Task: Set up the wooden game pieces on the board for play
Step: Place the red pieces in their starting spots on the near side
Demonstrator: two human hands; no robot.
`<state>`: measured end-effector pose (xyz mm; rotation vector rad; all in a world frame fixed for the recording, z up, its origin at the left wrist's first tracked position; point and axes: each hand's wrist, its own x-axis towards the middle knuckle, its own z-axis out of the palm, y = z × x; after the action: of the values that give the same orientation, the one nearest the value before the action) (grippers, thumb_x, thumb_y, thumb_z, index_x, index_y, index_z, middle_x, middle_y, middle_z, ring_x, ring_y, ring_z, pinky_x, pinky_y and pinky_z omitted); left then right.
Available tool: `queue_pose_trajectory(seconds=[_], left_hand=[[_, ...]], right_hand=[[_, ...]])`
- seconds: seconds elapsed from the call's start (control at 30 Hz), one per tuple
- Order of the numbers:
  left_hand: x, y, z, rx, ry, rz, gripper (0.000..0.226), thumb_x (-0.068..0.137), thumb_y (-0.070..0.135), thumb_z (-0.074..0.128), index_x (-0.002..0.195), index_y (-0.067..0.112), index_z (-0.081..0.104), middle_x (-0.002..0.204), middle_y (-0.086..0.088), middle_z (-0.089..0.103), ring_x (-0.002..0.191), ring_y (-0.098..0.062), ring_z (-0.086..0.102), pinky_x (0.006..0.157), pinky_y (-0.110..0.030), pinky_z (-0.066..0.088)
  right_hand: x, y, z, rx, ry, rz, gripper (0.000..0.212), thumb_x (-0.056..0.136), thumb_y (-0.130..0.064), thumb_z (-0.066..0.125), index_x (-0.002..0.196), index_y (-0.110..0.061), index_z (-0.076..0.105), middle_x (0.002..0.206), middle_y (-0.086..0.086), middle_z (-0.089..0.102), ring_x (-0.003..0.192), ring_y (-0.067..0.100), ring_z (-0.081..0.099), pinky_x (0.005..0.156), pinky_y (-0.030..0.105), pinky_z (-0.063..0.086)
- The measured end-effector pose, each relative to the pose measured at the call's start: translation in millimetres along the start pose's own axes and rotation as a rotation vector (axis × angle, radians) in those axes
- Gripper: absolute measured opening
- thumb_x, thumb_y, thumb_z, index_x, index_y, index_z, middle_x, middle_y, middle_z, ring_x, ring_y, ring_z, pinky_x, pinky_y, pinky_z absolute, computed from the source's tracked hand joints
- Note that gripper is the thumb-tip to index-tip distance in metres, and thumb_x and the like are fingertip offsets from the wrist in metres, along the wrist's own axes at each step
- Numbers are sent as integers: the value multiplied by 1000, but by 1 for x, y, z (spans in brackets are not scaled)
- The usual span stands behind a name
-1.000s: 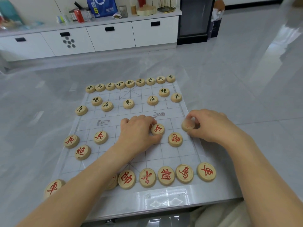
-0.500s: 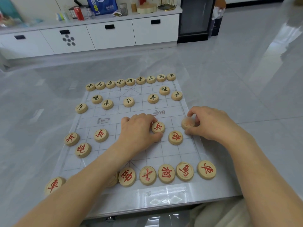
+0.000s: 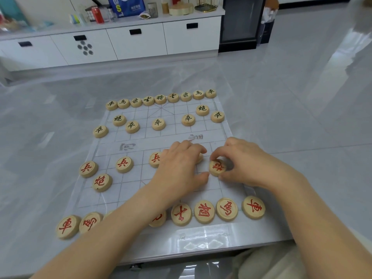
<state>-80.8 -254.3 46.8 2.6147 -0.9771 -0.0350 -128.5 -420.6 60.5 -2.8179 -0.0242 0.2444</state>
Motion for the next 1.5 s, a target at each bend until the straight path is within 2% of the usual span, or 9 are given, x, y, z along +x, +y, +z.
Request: queue_pose_trajectory(seconds=[0.13, 0.23, 0.33, 0.5, 0.73, 1.07, 1.2, 1.37, 1.5], left_hand=[[-5, -2, -3, -13, -22, -6, 48, 81, 37, 62, 126, 27, 48, 121, 7, 50, 111, -15, 41, 94, -32, 32], [-7, -3, -3, -25, -23, -9, 45, 82, 36, 61, 125, 27, 49, 119, 6, 52, 110, -16, 42, 95, -35, 34], [-8, -3, -3, -26, -27, -10, 46, 82, 35, 61, 125, 26, 49, 118, 6, 52, 109, -16, 43, 96, -37, 35], [-8, -3, -3, -14, -32, -19, 43, 83, 36, 60, 124, 27, 50, 118, 7, 52, 109, -15, 43, 93, -33, 33], [-12, -10, -5, 9, -64, -49, 40, 83, 38, 59, 122, 30, 52, 119, 7, 51, 111, -15, 42, 92, -31, 28], [-33, -28, -12, -16, -41, -97, 33, 83, 45, 59, 114, 34, 56, 109, 16, 53, 110, -9, 44, 88, -30, 28], [-46, -39, -20, -69, -5, -133, 36, 71, 52, 48, 104, 39, 57, 102, 22, 54, 102, -7, 46, 88, -32, 30], [-69, -61, -41, -166, 97, -222, 26, 70, 52, 52, 96, 47, 52, 96, 31, 51, 93, -1, 48, 90, -36, 41], [-104, -92, -58, -203, 186, -348, 18, 71, 50, 60, 88, 47, 55, 94, 24, 57, 87, 0, 50, 89, -41, 43]], right_hand=[[-3, -4, -7, -81, 29, 45, 61, 60, -67, 70, 106, -32, 51, 98, -10, 43, 91, 12, 43, 82, 30, 35], [-8, -3, -9, -25, 15, 13, 58, 70, -54, 68, 121, -41, 45, 100, -11, 39, 93, 9, 38, 85, 29, 31], [-8, -3, -4, -42, -20, -5, 42, 78, -41, 61, 118, -41, 50, 103, -9, 42, 100, 13, 45, 86, 29, 34], [-5, -7, -4, -52, -4, 34, 50, 70, -58, 67, 111, -31, 53, 101, -10, 44, 97, 13, 46, 83, 29, 35], [-8, -6, -3, -46, -2, 20, 35, 77, -49, 61, 106, -31, 54, 103, -8, 48, 93, 13, 47, 79, 28, 33], [-5, -6, -1, -70, 8, 50, 36, 75, -53, 62, 102, -31, 57, 101, -8, 50, 91, 12, 49, 83, 29, 38], [-5, -5, 0, -67, 14, 53, 36, 74, -53, 63, 101, -30, 57, 101, -8, 51, 92, 12, 50, 84, 30, 38], [-7, -3, -1, -33, 12, 63, 58, 65, -64, 66, 112, -33, 53, 100, -14, 46, 94, 11, 47, 84, 29, 37], [-10, -4, -4, 133, 73, 78, 73, 57, -73, 62, 119, -34, 53, 87, -16, 44, 82, 7, 47, 70, 25, 36]])
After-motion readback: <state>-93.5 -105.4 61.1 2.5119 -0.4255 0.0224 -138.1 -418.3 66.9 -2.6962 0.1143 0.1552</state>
